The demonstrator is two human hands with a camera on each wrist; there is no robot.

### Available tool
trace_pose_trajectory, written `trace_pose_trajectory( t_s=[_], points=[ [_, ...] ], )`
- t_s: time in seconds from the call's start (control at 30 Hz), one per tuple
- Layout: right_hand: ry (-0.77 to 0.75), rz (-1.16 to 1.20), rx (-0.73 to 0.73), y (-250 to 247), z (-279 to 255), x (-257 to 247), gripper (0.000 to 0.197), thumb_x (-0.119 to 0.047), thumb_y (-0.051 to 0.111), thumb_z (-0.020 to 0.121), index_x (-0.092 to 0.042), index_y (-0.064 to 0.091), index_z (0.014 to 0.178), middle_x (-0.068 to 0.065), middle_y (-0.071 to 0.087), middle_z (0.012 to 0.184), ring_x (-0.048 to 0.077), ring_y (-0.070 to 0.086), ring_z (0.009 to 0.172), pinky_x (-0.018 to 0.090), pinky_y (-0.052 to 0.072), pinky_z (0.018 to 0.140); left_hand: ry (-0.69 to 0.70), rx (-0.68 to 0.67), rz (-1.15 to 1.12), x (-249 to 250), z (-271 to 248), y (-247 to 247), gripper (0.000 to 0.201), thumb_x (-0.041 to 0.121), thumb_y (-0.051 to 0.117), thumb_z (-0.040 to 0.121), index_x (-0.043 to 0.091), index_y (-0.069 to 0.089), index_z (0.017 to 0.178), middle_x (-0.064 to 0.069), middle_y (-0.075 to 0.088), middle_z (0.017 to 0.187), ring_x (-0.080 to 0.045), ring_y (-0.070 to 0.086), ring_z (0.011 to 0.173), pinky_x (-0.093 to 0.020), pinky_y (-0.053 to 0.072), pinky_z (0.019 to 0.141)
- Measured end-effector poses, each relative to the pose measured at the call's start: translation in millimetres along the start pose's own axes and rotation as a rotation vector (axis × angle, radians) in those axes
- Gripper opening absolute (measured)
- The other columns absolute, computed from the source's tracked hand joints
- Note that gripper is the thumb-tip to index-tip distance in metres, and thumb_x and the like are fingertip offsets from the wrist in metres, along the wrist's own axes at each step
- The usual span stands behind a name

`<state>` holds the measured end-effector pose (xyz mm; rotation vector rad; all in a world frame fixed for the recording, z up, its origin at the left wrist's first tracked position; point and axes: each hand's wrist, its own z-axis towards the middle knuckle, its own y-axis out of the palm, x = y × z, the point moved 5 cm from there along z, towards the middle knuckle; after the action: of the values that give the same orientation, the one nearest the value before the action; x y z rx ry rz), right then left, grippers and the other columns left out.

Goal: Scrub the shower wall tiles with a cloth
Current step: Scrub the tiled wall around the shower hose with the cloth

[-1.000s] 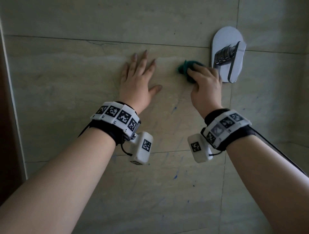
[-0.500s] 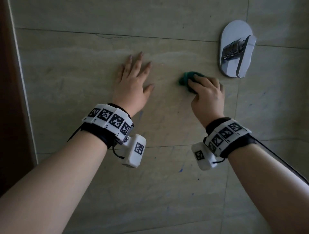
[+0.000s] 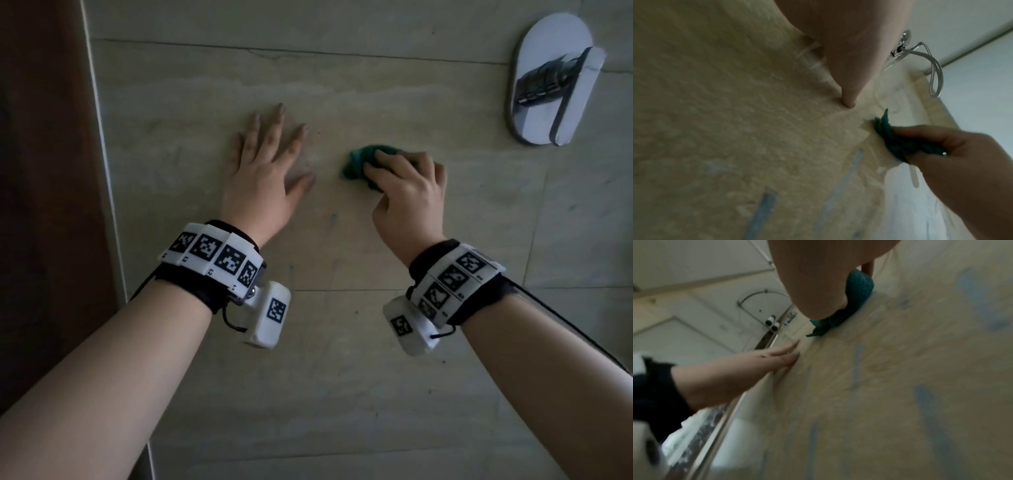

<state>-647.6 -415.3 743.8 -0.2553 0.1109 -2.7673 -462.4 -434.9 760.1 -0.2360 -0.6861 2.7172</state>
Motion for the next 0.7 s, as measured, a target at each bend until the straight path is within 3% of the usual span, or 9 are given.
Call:
trace_pose_trajectory(
  t_s=[0.07,0.13,0.27,0.43,0.5,0.63,0.7],
  points=[
    [-0.004,0.029,0.007,8,0,-15,0.047,-0.007,0.037,0.073,-0.01,0.074,0.101,0.006,0.069,0.112,0.033,0.052,0.102,0.042,0.035,0.084,0.03,0.013,0.024,-4,-3,1,0.061,0.046,0.042,0.098,0.025,0.021,0.152,-0.004,-0.001,0.162,-0.032,-0.005,0.148,-0.045,0.0,0.119],
    [-0.117,0.033,-0.011,18,-13,-34,0.045,-0.005,0.039,0.072,-0.009,0.074,0.1,0.007,0.069,0.113,0.03,0.045,0.104,0.04,0.032,0.083,0.054,0.027,0.05,-8,-6,2,0.059,0.045,0.041,0.098,0.026,0.024,0.152,-0.003,0.003,0.162,-0.032,0.0,0.148,-0.045,0.003,0.119],
    [-0.346,0.028,-0.076,32,-64,-54,0.042,0.0,0.044,0.067,-0.004,0.074,0.096,0.011,0.069,0.111,0.032,0.049,0.103,0.043,0.035,0.084,0.078,0.035,0.089,-13,-10,4,0.061,0.052,0.027,0.095,0.027,0.026,0.151,-0.003,0.007,0.162,-0.032,0.005,0.148,-0.045,0.005,0.119],
    [-0.6,0.013,-0.17,23,-81,-50,0.04,0.002,0.036,0.088,-0.006,0.074,0.097,0.011,0.069,0.112,0.034,0.059,0.101,0.046,0.039,0.088,0.081,0.012,0.106,-16,-10,4,0.058,0.051,0.032,0.099,0.03,0.019,0.152,-0.002,0.0,0.162,-0.029,-0.002,0.148,-0.044,0.0,0.119],
    [-0.55,-0.014,-0.119,17,-59,-39,0.04,0.003,0.038,0.085,-0.008,0.074,0.097,0.01,0.069,0.112,0.034,0.062,0.101,0.045,0.039,0.088,0.09,0.01,0.105,-17,-11,4,0.058,0.051,0.032,0.099,0.031,0.018,0.152,-0.001,-0.002,0.162,-0.028,-0.004,0.148,-0.043,-0.002,0.119],
    [-0.131,0.023,0.029,18,-21,-29,0.04,-0.003,0.045,0.071,-0.011,0.076,0.095,0.006,0.07,0.109,0.031,0.053,0.103,0.039,0.033,0.085,0.118,0.037,0.094,-18,-12,4,0.058,0.051,0.031,0.099,0.03,0.022,0.151,-0.001,0.002,0.162,-0.029,0.0,0.148,-0.043,-0.001,0.12],
    [-0.079,0.054,0.068,25,-27,-44,0.041,-0.004,0.044,0.069,-0.011,0.076,0.093,0.006,0.07,0.108,0.029,0.048,0.103,0.038,0.031,0.083,0.129,0.055,0.095,-19,-11,5,0.057,0.051,0.031,0.098,0.029,0.026,0.151,-0.002,0.006,0.162,-0.03,0.003,0.148,-0.042,0.0,0.119]
  ],
)
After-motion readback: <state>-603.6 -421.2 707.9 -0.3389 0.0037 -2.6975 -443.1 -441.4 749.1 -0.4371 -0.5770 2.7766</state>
